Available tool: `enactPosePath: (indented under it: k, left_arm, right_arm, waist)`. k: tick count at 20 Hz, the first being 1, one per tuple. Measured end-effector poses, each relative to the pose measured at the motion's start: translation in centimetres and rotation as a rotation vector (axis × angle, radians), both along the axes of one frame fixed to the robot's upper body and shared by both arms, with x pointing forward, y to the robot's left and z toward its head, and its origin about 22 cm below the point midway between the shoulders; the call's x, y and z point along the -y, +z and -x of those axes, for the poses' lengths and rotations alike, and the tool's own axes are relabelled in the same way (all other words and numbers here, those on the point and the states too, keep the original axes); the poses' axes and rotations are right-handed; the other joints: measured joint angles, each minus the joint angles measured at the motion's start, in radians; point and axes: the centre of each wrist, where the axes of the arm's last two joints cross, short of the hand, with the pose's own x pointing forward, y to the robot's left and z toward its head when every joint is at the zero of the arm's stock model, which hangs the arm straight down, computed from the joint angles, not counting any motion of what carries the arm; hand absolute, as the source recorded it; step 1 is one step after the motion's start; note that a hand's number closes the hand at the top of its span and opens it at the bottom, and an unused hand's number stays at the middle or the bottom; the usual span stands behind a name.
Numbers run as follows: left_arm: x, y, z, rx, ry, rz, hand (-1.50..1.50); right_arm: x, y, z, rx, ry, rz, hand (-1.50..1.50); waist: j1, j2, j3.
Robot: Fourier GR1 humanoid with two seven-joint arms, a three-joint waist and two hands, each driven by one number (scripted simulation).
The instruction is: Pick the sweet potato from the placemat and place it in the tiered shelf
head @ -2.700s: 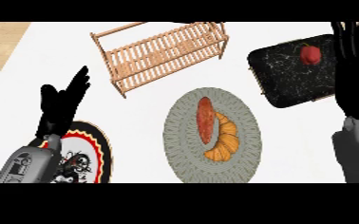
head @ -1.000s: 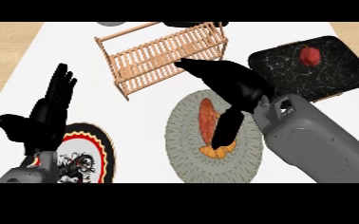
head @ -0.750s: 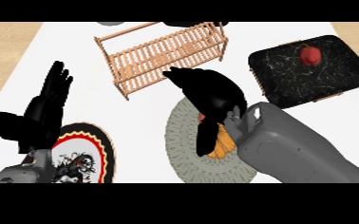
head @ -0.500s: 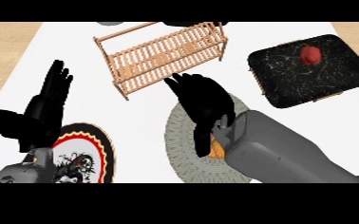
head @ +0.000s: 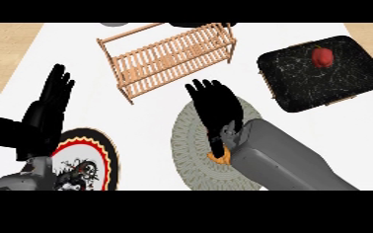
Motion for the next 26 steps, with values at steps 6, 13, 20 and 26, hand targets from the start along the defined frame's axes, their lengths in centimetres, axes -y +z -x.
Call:
enactPosePath:
  k: [6,13,20,26]
  left_arm:
    - [0.1,-0.7,0.6,0.000,0.005,0.004,0.00]
    - [0.6,0.1,0.4,0.004,0.012,0.002,0.00]
    - [1.0,1.0,0.2,0.005,0.007,0.002,0.00]
    - [0.3,0.5,-0.4,0.006,0.008,-0.003,0.00]
  right_arm:
    - [1.4,-2.2,-0.8,-0.007,-0.004,0.000,-1.50]
    - [2.3,-4.5,-1.2,-0.018,-0.006,0.008,-1.50]
    - [2.8,-6.6,-1.7,-0.016,0.010,-0.023,-1.50]
    - [2.5,-7.8,-2.0,-0.009,0.023,-0.049,-1.50]
  waist:
    - [0.001,0.001,0.000]
    - [0.000,0.000,0.000]
    - [0.000,0.000,0.000]
    - [0.001,-0.003,-0.002]
